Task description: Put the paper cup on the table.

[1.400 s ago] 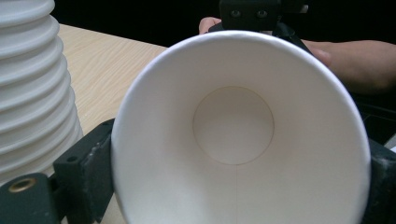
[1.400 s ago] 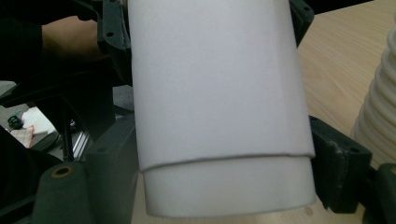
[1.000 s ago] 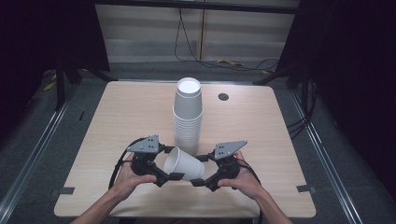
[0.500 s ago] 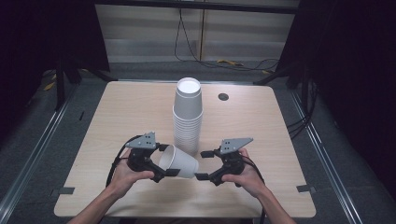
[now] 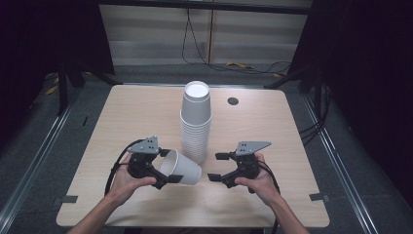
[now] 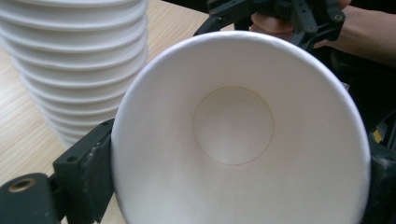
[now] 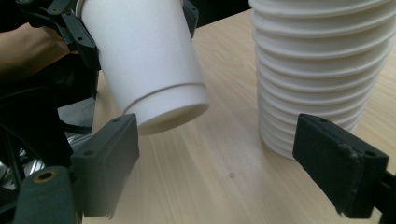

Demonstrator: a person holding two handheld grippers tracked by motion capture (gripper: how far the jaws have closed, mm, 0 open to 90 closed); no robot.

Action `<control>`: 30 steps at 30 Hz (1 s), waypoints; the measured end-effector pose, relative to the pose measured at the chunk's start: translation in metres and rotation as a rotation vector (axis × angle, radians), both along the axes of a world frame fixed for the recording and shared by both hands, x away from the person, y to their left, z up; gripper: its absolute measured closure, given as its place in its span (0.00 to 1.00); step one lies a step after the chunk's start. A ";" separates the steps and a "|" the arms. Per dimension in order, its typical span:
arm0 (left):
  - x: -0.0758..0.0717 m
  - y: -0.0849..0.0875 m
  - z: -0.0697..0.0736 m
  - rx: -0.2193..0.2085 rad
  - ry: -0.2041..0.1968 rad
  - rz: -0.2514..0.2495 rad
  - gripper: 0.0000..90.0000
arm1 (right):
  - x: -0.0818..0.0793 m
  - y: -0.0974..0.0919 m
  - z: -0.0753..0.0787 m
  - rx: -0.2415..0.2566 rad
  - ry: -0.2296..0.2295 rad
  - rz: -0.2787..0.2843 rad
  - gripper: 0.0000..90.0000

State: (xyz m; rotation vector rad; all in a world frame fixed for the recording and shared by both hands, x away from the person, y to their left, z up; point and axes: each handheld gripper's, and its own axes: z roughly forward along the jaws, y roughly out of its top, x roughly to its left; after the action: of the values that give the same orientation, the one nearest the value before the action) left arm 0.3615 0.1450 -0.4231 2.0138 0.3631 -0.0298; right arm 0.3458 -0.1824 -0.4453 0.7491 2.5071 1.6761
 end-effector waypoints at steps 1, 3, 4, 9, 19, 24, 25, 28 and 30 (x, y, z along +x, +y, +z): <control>0.000 0.002 0.001 0.009 -0.007 0.008 0.09 | 0.000 -0.001 0.001 0.006 -0.006 -0.014 0.17; 0.000 0.005 0.002 0.011 -0.005 0.022 0.09 | -0.001 -0.003 0.004 0.010 -0.017 -0.040 0.17; 0.000 0.007 0.002 0.015 -0.001 0.025 0.09 | -0.001 -0.004 0.005 0.016 -0.023 -0.056 0.17; -0.001 0.013 0.003 0.055 0.009 0.040 0.09 | -0.002 -0.007 0.008 0.021 -0.036 -0.092 0.16; 0.003 0.019 0.002 0.131 0.022 0.047 0.09 | 0.000 -0.011 0.009 0.011 -0.034 -0.117 0.16; 0.003 0.025 0.007 0.156 -0.022 0.063 0.09 | 0.000 -0.013 0.012 0.002 -0.040 -0.129 0.16; 0.004 0.026 0.007 0.161 -0.022 0.079 0.09 | 0.000 -0.014 0.012 -0.001 -0.042 -0.132 0.16; 0.008 0.032 0.005 0.189 -0.020 0.109 0.09 | -0.002 -0.016 0.014 -0.011 -0.050 -0.140 0.16; 0.011 0.036 0.004 0.185 -0.010 0.140 0.09 | -0.004 -0.020 0.014 -0.009 -0.053 -0.149 0.15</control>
State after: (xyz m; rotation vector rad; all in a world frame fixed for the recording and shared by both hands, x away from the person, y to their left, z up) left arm 0.3729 0.1811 -0.4190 2.1644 0.5158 0.1047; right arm 0.3418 -0.2019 -0.4313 0.8554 2.3578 1.6123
